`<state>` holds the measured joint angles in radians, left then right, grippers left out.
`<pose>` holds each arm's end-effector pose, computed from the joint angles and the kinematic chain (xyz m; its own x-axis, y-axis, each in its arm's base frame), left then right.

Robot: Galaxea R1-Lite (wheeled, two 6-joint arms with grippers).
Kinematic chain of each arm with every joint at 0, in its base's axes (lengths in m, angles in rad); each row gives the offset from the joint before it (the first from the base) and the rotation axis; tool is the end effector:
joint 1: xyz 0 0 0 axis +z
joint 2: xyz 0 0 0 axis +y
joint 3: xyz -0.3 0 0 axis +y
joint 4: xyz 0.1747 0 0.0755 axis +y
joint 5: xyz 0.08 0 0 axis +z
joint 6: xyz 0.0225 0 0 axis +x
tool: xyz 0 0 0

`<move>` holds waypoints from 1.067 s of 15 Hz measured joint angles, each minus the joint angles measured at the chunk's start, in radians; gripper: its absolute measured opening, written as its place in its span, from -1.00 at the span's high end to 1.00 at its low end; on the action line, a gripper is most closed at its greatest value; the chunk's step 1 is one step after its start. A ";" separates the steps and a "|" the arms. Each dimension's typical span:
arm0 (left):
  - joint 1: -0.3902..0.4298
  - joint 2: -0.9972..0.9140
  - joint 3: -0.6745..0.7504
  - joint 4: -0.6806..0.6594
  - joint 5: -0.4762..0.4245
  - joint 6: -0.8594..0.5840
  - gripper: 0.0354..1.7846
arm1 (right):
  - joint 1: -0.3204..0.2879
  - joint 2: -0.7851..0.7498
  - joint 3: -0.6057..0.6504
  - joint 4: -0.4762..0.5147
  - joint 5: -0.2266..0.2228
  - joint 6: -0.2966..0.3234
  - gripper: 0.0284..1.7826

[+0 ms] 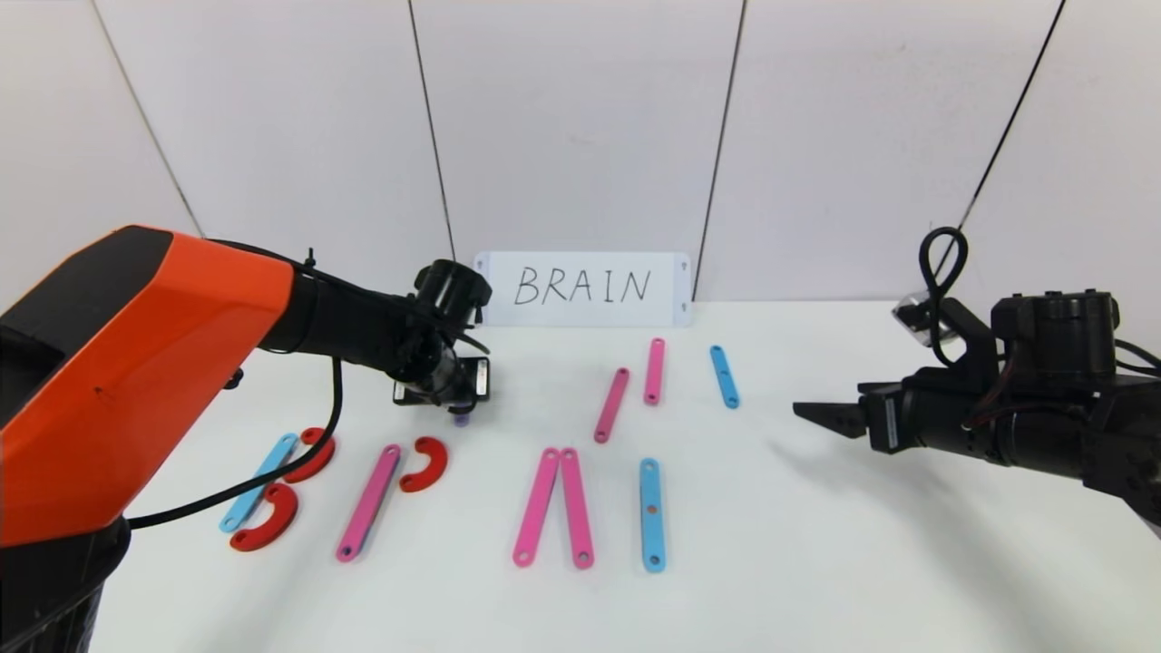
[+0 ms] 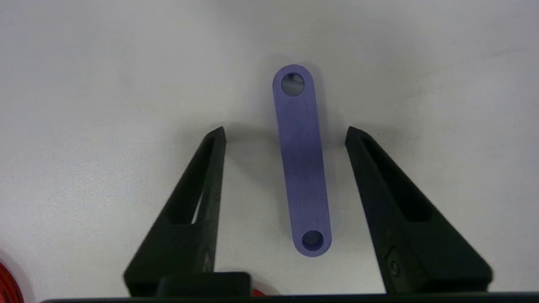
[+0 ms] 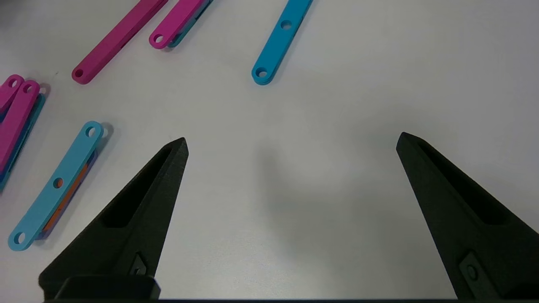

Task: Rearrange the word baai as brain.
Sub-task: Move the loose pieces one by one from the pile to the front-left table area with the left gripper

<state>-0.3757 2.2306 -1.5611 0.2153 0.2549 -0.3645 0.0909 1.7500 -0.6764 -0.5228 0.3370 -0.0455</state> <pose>0.4041 -0.1533 0.1091 0.6627 0.0096 -0.7488 -0.0637 0.9970 -0.0435 0.2876 0.0337 0.1247 0.7708 0.4023 -0.4939 -0.3896 0.9112 0.1341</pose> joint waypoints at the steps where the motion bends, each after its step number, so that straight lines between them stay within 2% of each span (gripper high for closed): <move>1: 0.000 0.003 -0.001 -0.002 0.000 0.000 0.21 | 0.000 0.000 0.000 0.000 0.000 0.000 -0.94; 3: 0.000 0.006 -0.001 -0.002 0.000 0.000 0.56 | 0.000 0.000 0.000 0.000 0.000 0.000 -0.94; 5: 0.000 0.005 -0.001 -0.002 0.000 0.000 0.72 | 0.000 -0.001 0.000 0.000 0.000 0.000 -0.94; 12: 0.002 -0.044 0.014 0.012 0.002 -0.030 0.73 | 0.000 -0.001 0.000 0.000 0.000 0.000 -0.94; 16: -0.008 -0.128 0.041 0.113 0.009 -0.137 0.73 | 0.001 -0.001 0.003 0.000 0.000 -0.001 -0.94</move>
<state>-0.3834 2.1023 -1.5196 0.3279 0.2640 -0.5013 0.0917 1.7487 -0.6734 -0.5228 0.3370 -0.0466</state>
